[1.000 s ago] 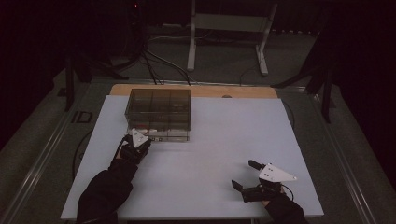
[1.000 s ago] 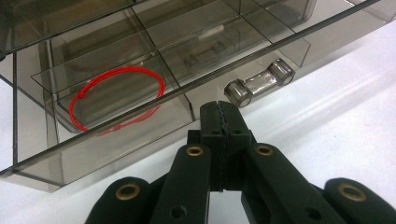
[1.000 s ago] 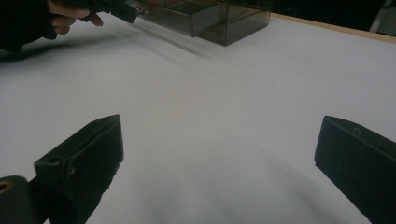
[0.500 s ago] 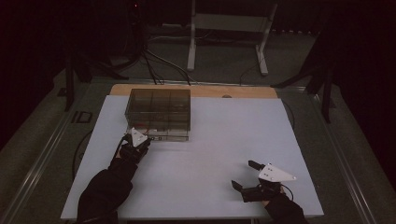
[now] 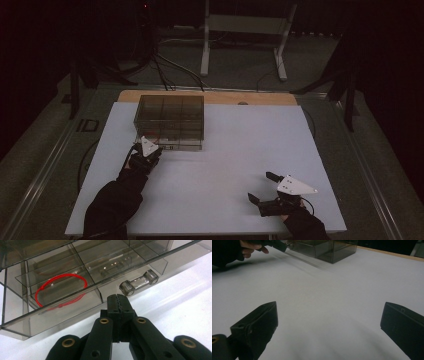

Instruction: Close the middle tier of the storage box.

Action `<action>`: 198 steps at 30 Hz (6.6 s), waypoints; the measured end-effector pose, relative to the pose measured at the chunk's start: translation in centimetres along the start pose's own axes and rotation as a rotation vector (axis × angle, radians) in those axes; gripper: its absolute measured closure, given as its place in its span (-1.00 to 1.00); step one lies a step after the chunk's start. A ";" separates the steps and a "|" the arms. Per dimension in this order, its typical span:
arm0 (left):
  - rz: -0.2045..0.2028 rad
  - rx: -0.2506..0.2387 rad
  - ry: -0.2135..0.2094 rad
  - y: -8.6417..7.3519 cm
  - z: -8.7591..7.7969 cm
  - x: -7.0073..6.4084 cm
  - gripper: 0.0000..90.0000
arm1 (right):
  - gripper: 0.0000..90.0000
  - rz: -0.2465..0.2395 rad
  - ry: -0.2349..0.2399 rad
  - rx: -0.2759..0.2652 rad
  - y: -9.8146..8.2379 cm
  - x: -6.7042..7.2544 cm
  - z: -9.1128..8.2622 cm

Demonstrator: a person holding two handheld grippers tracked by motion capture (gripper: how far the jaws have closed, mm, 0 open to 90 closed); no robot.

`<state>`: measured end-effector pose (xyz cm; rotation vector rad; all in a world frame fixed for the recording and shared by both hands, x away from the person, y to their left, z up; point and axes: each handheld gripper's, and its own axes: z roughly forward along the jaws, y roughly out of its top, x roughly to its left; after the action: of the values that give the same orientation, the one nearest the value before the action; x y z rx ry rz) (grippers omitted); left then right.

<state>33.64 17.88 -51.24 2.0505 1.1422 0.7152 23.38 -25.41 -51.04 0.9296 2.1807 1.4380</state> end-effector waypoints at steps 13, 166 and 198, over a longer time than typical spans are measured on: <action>0.006 -0.002 0.002 0.4 0.3 -0.1 1.00 | -0.97 0.005 0.000 0.004 -0.1 -0.1 0.1; 0.019 0.046 0.059 3.4 4.3 2.0 1.00 | -0.97 0.011 -0.003 0.003 -0.2 -0.2 -0.1; -0.034 0.045 0.035 4.2 1.8 1.9 1.00 | -0.97 0.008 -0.004 0.006 -0.2 -0.1 -0.1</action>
<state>37.90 17.39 -48.85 2.0580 1.2209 0.7173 23.30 -25.58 -51.13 0.9433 2.1818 1.4329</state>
